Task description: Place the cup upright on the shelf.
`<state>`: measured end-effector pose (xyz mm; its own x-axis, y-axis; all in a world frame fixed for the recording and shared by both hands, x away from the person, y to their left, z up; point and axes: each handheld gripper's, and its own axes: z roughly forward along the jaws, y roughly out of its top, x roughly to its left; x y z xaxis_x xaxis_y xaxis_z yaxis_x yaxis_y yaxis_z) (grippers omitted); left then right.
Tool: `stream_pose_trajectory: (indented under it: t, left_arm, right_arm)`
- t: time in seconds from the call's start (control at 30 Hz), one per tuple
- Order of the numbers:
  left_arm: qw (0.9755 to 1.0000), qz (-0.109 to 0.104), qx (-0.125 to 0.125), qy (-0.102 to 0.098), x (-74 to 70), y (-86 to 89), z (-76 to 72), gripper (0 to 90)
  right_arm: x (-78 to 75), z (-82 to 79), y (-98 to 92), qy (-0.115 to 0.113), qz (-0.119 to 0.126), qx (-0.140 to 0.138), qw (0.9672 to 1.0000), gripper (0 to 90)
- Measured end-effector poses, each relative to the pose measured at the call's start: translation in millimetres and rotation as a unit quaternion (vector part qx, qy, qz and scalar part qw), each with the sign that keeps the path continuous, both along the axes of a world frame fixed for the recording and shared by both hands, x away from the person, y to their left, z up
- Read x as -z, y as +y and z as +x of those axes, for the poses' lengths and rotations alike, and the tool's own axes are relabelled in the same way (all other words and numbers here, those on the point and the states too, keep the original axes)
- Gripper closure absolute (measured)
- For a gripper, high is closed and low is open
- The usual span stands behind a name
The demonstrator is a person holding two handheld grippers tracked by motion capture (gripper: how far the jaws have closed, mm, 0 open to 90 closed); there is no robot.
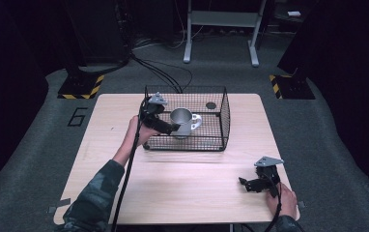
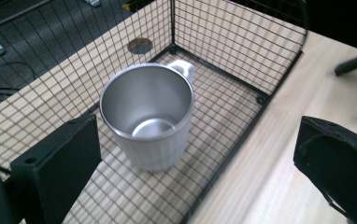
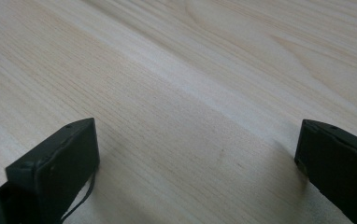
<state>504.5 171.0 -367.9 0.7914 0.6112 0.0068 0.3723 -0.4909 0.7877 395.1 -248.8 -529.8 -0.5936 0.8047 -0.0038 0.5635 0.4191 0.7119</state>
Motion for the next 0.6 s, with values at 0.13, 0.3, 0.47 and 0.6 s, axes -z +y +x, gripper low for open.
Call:
stream_pose_trajectory:
  t: [0.13, 0.3, 0.47, 0.6]
  left_arm:
    - [1.0000, 0.004, 0.001, -0.003, 0.8, 12.6, -20.8, 0.9]
    - [0.9999, 0.011, -0.001, -0.011, 10.5, 32.4, -46.0, 0.4]
    - [0.9996, 0.019, -0.010, -0.017, 25.2, 49.6, -69.0, 0.3]
    - [0.9992, 0.019, -0.021, -0.027, 38.0, 64.3, -89.4, 0.3]
  right_arm:
    - [0.0, 0.0, 0.2, 0.001, 0.000, 0.001, 1.0000, 0.0]
    - [0.0, -0.1, 0.3, 0.001, 0.001, 0.001, 1.0000, 0.0]
    - [0.0, -0.1, 0.3, 0.001, 0.001, 0.001, 1.0000, 0.0]
    - [-0.1, -0.1, 0.0, 0.001, 0.000, -0.001, 1.0000, 0.0]
